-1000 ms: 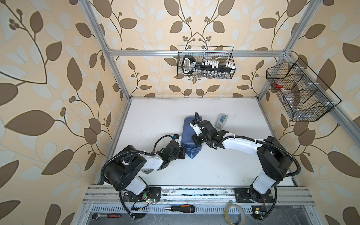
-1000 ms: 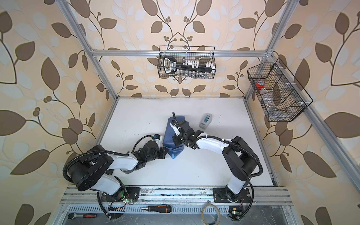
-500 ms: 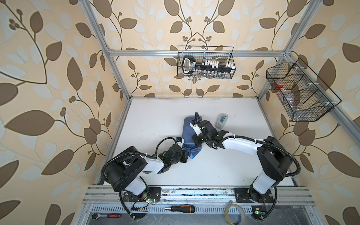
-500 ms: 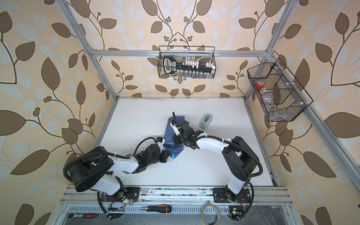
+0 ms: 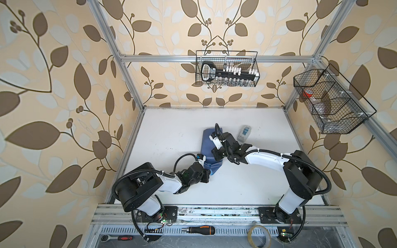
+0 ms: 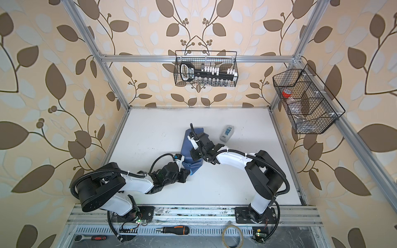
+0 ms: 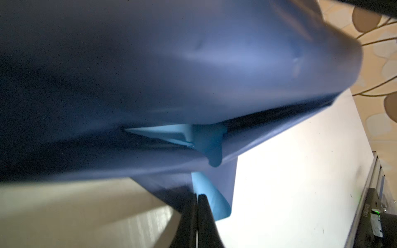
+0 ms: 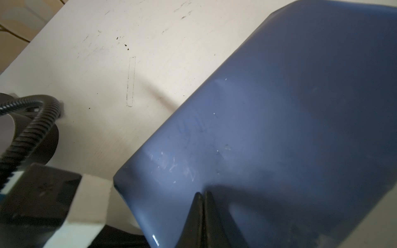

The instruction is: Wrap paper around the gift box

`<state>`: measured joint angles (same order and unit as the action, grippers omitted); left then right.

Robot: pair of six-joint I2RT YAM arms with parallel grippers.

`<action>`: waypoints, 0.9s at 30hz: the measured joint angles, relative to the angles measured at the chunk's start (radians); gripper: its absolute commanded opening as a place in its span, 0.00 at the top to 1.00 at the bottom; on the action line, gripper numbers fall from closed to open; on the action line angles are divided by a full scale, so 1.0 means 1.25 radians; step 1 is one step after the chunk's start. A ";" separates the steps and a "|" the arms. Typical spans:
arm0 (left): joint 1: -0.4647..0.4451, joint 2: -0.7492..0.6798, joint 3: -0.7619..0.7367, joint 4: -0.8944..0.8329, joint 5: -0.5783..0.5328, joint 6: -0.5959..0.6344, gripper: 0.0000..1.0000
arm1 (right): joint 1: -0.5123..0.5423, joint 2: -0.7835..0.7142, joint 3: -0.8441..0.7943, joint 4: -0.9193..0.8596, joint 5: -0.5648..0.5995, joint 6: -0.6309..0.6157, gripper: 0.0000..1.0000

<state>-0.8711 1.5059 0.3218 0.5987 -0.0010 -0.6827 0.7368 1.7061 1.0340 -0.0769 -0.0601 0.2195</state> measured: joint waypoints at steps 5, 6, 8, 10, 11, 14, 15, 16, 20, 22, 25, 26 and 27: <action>-0.005 -0.001 -0.001 0.000 -0.006 -0.007 0.94 | 0.000 0.000 0.000 0.000 0.000 0.000 0.94; -0.005 -0.001 -0.001 -0.001 -0.006 -0.007 0.94 | 0.000 0.001 0.000 0.000 0.000 0.000 0.94; -0.005 -0.003 0.000 -0.004 -0.007 -0.007 0.94 | 0.000 0.001 0.000 0.000 0.000 0.000 0.94; -0.005 -0.004 0.003 -0.010 -0.007 -0.006 0.94 | 0.000 0.001 0.000 0.000 0.000 0.000 0.94; -0.004 -0.004 0.005 -0.014 -0.006 -0.006 0.95 | 0.000 0.001 0.000 0.001 0.000 0.000 0.94; 0.010 -0.004 0.009 -0.021 0.001 -0.004 0.95 | 0.000 0.001 0.000 0.001 0.000 0.000 0.94; 0.017 -0.003 0.009 -0.021 0.010 -0.004 0.95 | 0.000 0.001 0.000 0.001 0.000 0.000 0.94; 0.026 -0.003 0.009 -0.021 0.021 -0.004 0.95 | 0.000 0.001 0.000 0.001 0.000 0.000 0.94; 0.073 -0.003 0.017 -0.032 0.046 0.000 0.95 | 0.000 0.001 0.000 0.001 0.000 0.000 0.94; 0.092 0.000 0.025 -0.041 0.059 0.003 0.95 | 0.001 0.001 0.000 0.001 0.000 0.000 0.94; 0.115 0.005 0.034 -0.049 0.073 0.006 0.95 | 0.001 0.001 0.000 0.001 0.000 0.000 0.95; 0.124 0.007 0.036 -0.050 0.079 0.008 0.95 | 0.001 0.001 0.000 0.001 0.000 0.000 0.95; 0.130 0.007 0.036 -0.051 0.082 0.009 0.95 | 0.001 0.001 0.000 0.001 0.000 0.000 0.95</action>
<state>-0.7086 1.5143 0.3672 0.5350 0.1017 -0.6712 0.7376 1.7069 1.0340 -0.0761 -0.0605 0.2195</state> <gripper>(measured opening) 0.056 0.056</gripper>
